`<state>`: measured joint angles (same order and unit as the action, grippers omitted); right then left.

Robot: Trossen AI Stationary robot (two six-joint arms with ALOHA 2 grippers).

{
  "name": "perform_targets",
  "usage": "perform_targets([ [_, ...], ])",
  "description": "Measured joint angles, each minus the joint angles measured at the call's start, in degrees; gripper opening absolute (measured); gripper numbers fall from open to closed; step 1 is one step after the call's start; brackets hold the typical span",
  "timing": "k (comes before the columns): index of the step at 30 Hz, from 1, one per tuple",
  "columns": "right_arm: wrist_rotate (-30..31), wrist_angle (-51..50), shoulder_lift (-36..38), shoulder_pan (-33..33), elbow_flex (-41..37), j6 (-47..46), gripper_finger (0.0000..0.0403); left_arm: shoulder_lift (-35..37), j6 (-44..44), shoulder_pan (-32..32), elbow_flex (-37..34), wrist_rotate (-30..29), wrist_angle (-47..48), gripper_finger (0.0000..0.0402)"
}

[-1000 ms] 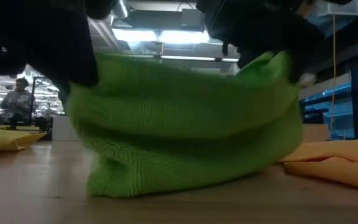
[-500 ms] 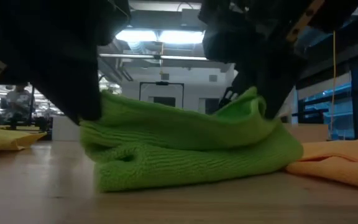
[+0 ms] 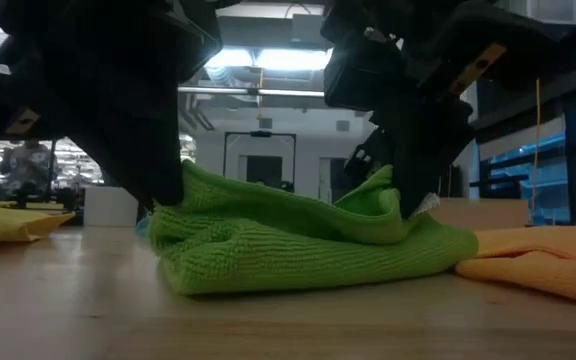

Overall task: Roll microfiber towels into tight, uniform cylinder then place into a basket
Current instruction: Fold the green towel

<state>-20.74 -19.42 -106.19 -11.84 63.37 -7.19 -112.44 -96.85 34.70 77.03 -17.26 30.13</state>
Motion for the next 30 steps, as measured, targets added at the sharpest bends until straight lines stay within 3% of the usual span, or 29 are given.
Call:
perform_targets([
  [19, -0.08, 0.38, -0.04, 0.00, 0.00, -0.04, 0.0014, -0.04, 7.02, -2.98, 0.00, 0.37, -0.11, 0.0000],
  [25, -0.14, 0.35, -0.07, 0.02, 0.00, 0.03, 0.0052, -0.04, 7.03, -3.86, 0.00, 2.13, -0.11, 0.0005],
  [30, -0.01, 0.35, -0.07, 0.68, 0.00, 1.54, 0.0100, -0.07, 7.03, -4.35, 0.00, 3.52, 0.16, 0.0039],
])
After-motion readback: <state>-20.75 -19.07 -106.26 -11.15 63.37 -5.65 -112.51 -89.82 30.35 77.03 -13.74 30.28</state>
